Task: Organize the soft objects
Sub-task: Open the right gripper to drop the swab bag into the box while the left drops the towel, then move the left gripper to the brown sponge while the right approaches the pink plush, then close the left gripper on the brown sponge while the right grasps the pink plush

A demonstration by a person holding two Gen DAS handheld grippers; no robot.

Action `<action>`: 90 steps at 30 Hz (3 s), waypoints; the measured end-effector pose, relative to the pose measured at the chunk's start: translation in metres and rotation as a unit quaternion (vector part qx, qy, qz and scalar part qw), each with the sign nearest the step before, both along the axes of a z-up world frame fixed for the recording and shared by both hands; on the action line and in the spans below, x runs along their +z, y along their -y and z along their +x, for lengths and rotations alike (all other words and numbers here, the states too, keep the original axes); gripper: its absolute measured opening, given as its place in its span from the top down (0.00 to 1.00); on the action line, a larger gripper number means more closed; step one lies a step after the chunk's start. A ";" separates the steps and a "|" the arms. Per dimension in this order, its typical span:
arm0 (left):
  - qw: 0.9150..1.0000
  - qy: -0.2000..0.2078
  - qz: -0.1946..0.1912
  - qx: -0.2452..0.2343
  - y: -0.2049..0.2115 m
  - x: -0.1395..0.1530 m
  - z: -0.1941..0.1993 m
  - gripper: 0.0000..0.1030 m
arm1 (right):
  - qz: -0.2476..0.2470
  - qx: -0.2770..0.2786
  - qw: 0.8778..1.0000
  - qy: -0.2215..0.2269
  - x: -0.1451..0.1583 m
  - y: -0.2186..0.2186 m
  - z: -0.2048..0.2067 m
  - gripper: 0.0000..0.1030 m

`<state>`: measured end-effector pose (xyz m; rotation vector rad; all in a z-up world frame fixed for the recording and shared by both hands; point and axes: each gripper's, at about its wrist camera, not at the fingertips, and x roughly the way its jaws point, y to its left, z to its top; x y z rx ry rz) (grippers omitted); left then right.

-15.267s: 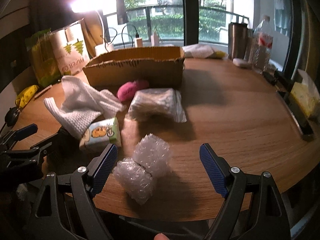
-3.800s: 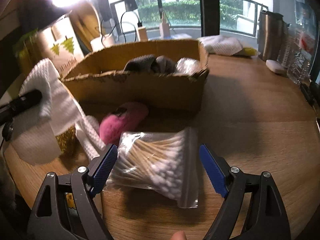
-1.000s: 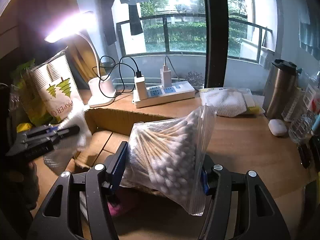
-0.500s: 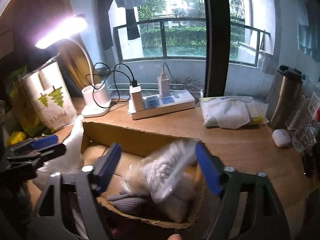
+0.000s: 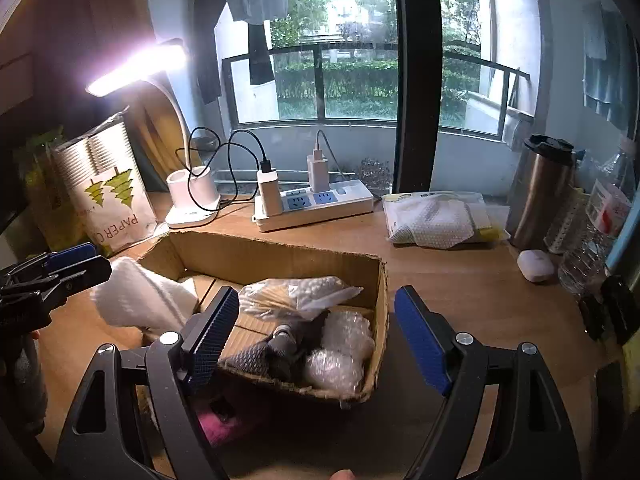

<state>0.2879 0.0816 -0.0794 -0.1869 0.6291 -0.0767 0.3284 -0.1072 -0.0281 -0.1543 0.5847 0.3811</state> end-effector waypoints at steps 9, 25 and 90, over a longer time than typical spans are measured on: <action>1.000 0.011 0.000 -0.004 0.005 0.009 -0.025 0.36 | 0.005 0.009 1.000 0.009 0.009 0.001 -0.028 0.19; 1.000 0.009 -0.005 -0.003 0.000 0.001 -0.063 0.36 | 0.002 0.025 1.000 -0.002 -0.002 -0.010 -0.060 0.19; 0.991 -0.116 0.020 -0.061 0.026 -0.096 -0.053 0.40 | 0.032 0.058 0.986 -0.153 -0.093 -0.034 -0.026 0.59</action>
